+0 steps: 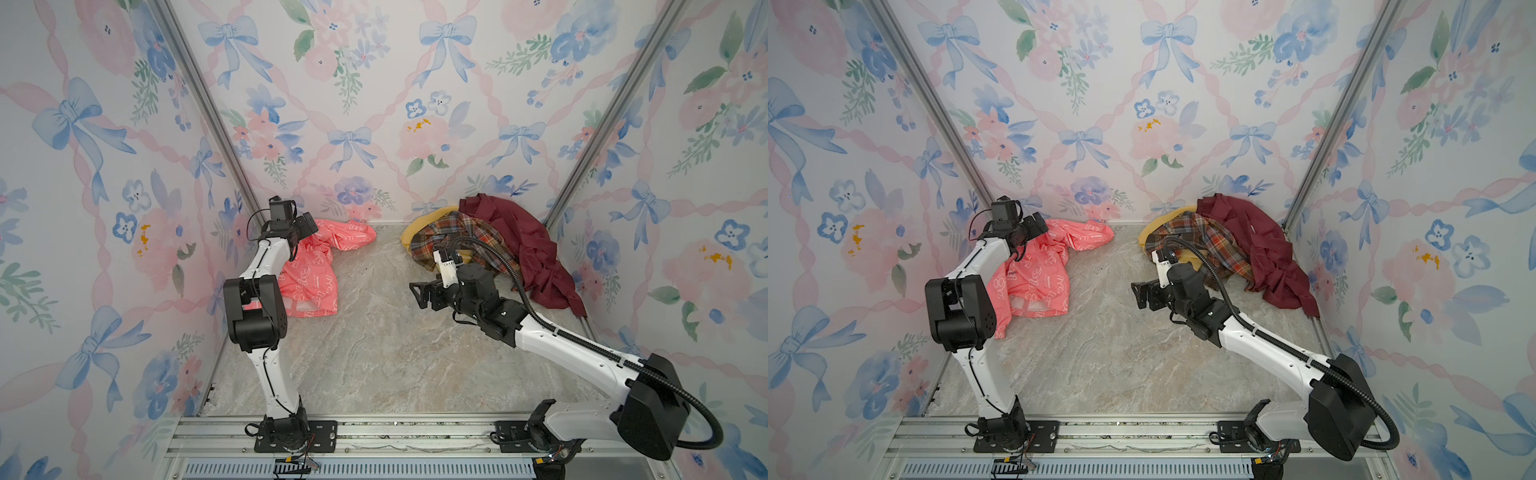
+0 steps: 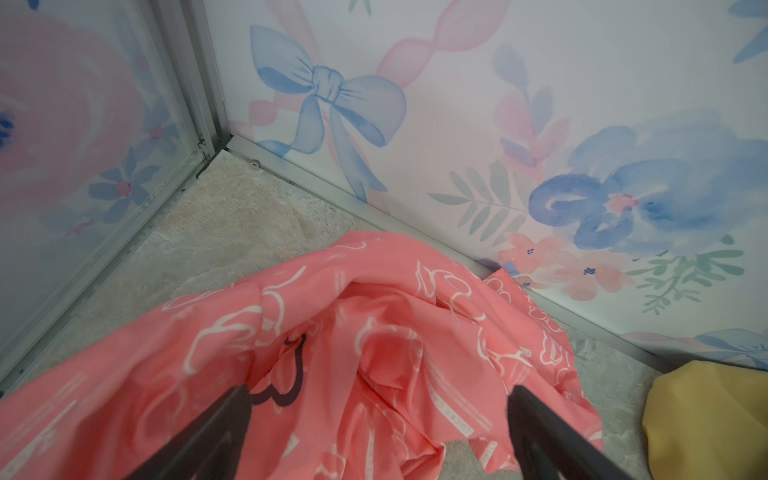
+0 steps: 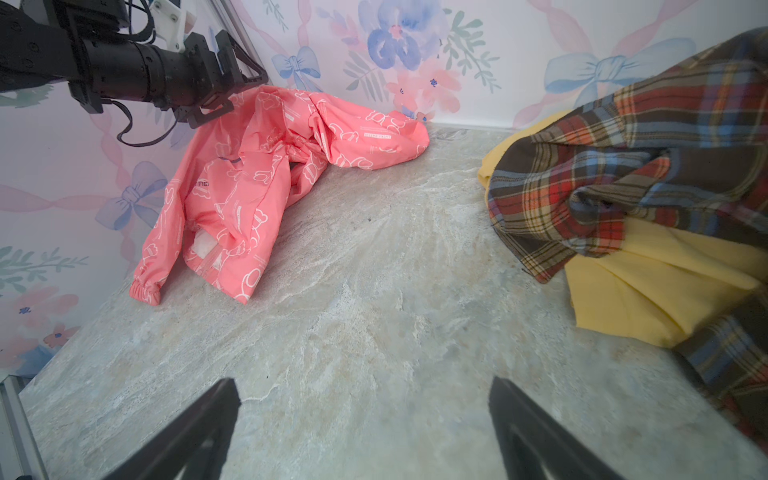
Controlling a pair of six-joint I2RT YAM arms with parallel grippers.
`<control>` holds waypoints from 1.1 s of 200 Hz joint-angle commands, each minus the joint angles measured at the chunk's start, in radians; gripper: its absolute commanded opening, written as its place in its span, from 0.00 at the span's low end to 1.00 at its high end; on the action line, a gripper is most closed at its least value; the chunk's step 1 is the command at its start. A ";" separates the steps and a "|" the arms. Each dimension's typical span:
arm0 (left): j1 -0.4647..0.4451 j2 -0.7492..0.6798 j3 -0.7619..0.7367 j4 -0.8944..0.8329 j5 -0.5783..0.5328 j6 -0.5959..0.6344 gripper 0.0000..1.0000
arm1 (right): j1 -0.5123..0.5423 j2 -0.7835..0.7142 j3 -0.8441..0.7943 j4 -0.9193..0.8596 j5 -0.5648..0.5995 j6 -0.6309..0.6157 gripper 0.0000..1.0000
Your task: Pick out a specific cloth from the pile
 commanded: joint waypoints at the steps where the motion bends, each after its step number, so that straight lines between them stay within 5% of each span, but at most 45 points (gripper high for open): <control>1: -0.012 -0.086 -0.041 -0.002 0.023 0.033 0.98 | 0.008 -0.046 -0.028 -0.036 0.030 -0.018 0.97; 84: -0.089 -0.504 -0.330 0.132 -0.025 0.079 0.98 | 0.008 -0.206 -0.071 -0.103 0.113 -0.054 0.97; 157: -0.168 -0.958 -0.818 0.427 -0.075 0.131 0.98 | 0.005 -0.430 -0.176 -0.177 0.259 -0.128 0.97; 220: -0.175 -1.048 -1.125 0.598 -0.121 0.148 0.98 | -0.086 -0.585 -0.320 -0.093 0.370 -0.245 0.97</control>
